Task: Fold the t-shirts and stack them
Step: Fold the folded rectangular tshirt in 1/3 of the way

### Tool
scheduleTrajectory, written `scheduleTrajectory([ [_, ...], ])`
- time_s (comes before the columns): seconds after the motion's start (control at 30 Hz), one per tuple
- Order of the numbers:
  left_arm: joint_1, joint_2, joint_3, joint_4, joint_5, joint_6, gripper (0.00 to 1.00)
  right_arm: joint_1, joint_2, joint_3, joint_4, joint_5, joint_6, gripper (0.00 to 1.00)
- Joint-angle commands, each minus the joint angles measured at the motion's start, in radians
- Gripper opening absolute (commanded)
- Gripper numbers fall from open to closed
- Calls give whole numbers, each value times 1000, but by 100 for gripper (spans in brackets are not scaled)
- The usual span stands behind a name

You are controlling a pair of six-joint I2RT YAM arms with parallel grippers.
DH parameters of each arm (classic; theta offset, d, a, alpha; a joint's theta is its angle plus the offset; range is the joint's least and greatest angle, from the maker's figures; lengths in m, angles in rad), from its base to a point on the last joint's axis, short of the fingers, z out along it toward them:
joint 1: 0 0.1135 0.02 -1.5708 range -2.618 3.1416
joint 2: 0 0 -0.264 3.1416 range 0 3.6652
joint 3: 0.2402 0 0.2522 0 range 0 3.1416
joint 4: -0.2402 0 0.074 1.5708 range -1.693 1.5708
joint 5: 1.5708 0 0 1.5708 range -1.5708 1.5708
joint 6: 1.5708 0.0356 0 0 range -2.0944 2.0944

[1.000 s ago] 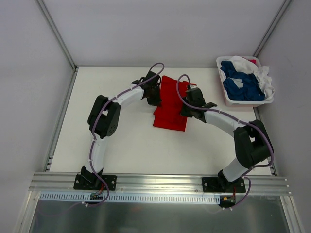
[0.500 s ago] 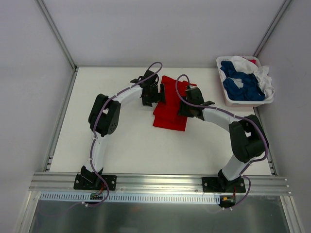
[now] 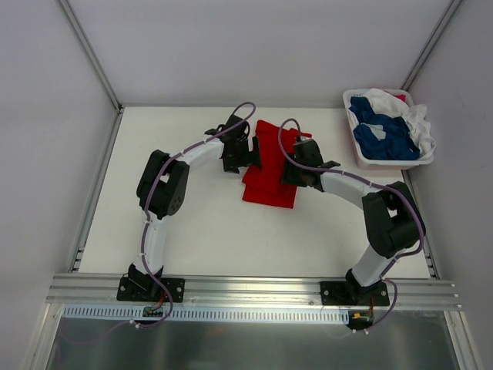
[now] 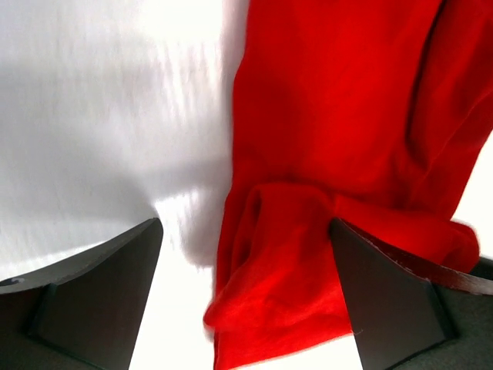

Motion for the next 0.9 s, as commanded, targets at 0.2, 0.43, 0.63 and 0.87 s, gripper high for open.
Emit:
scheduleTrajectory([
  [0.2,-20,-217,-233,29,-22,-40,90,43,-106,-79,31,10,48,44],
  [0.43,-34,-253,-294,51,-25,-58,88,65,-169,-142,30,31,64,44],
  [0.63,-46,-262,-297,51,-26,-60,88,68,-187,-158,24,31,67,44],
  [0.87,-46,-329,-354,51,-72,-57,91,86,-210,-165,20,39,76,43],
])
